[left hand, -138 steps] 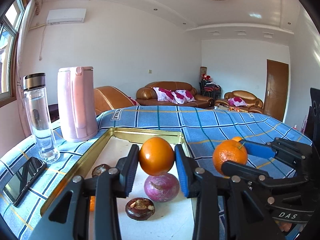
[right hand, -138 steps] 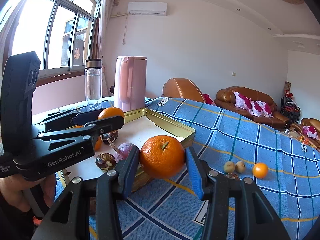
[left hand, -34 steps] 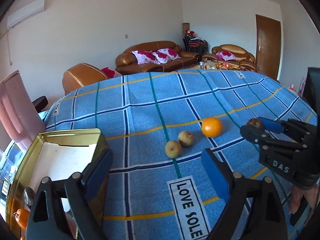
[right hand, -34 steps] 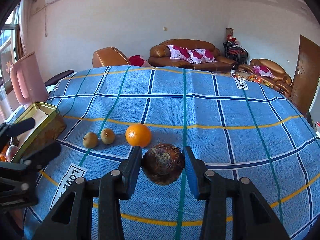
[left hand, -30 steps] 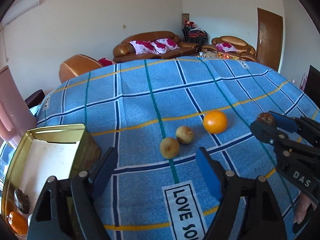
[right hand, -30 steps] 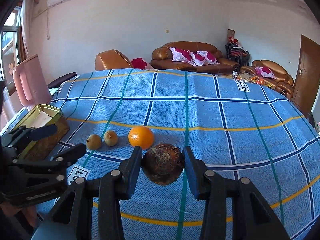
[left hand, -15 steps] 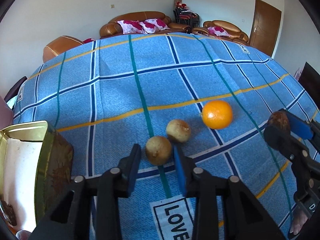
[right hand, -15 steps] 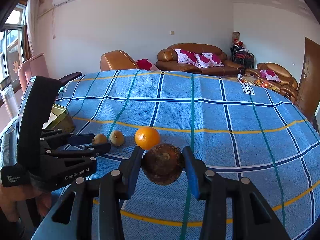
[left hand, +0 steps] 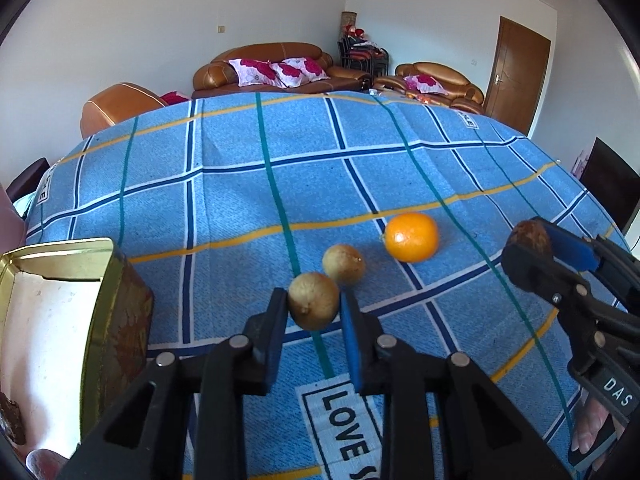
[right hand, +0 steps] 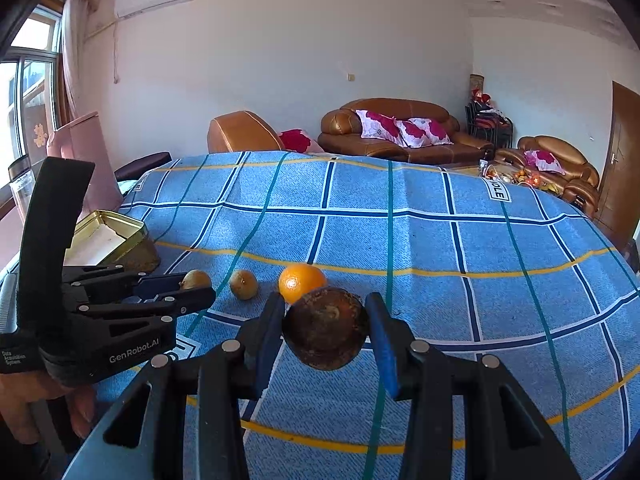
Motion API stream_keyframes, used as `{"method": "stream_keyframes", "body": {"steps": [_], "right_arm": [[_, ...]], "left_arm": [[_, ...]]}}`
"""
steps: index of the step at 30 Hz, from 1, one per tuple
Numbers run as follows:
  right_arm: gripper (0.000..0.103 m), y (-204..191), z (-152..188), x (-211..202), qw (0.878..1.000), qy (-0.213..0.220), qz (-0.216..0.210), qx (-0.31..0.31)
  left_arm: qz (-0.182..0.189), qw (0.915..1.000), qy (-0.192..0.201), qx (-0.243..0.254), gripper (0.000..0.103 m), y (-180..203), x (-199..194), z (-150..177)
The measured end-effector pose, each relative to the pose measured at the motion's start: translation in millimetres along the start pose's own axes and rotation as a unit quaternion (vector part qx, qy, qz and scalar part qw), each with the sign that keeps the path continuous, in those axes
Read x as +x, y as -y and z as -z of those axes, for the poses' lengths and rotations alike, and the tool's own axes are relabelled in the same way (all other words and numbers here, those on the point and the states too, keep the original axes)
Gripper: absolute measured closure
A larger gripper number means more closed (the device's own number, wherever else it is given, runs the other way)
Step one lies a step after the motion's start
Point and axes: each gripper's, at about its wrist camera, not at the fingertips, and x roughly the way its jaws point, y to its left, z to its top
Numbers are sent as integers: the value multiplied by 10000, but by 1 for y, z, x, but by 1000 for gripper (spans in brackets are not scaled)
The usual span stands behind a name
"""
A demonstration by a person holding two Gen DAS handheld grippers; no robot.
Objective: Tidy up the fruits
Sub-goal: 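Grasp a small tan fruit with the left gripper while the right grasps a brown round fruit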
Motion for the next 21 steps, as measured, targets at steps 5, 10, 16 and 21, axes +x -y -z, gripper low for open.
{"method": "stream_keyframes", "body": {"steps": [5, 10, 16, 21], "right_arm": [[59, -1, -1, -3, 9999, 120, -57, -43], [59, -3, -1, -6, 9996, 230, -83, -119], [59, -3, -1, -11, 9991, 384, -107, -166], [59, -6, -1, -15, 9985, 487, -87, -238]], "left_arm": [[21, 9997, 236, 39, 75, 0, -14, 5], [-24, 9987, 502, 110, 75, 6, -26, 7], [-122, 9962, 822, 252, 75, 11, -40, 11], [-182, 9938, 1051, 298, 75, 14, -49, 13]]}}
